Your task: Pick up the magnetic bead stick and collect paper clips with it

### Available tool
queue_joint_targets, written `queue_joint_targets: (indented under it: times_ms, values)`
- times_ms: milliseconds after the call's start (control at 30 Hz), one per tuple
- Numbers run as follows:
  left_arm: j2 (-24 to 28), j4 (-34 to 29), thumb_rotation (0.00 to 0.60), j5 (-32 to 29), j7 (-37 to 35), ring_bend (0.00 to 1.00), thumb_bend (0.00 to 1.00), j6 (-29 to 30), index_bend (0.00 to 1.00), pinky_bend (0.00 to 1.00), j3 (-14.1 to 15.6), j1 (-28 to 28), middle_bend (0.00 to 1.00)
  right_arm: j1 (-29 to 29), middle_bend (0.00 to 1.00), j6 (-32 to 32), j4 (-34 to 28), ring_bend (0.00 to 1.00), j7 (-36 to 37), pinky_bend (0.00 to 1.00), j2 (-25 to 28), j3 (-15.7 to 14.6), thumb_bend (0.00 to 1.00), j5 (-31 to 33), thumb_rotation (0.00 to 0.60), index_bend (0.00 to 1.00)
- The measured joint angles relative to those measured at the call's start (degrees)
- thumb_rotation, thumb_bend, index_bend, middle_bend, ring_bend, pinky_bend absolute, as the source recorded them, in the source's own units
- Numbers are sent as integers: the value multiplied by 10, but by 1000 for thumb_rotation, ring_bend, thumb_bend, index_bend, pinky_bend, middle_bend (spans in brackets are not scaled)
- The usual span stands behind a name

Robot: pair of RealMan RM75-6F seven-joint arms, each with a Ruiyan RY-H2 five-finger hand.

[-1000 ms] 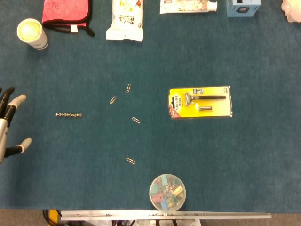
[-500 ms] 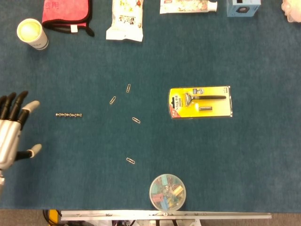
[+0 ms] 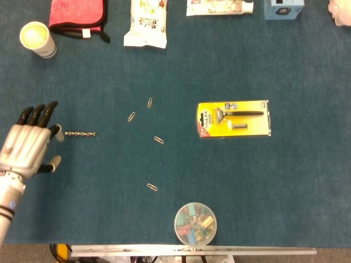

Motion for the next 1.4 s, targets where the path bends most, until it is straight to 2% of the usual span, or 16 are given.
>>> queue_joint_targets:
  times_ms: [167,300,667,933,1400]
  values:
    - [2,7,600,-68,46,0,275,-26,171,58,-19,-45,0,3,185,-7,0,121,-5,317,-2,0,11,3,600,190]
    - [-5,12,600,-102,74,0,275,-29,134,57,-24,-68,0,5,185,-12,0,121,-8,317,-3,1,12,7,600,190]
    - [-32,33,600,-192,98,0,275,-35,300,57,-30,-111,0,9,185,-21,2,121,-11,317,-5,3,12,16,600,190]
    - [-63,64,600,-251,77,0,274,-50,320,56,-31,-136,0,10,185,-22,3,121,-6,317,-3,4,12,19,600,190]
    - [-113,124,600,-273,44,0,274,-58,359,56,-15,-152,0,7,185,-16,4,121,1,317,-1,4,11,15,600,190]
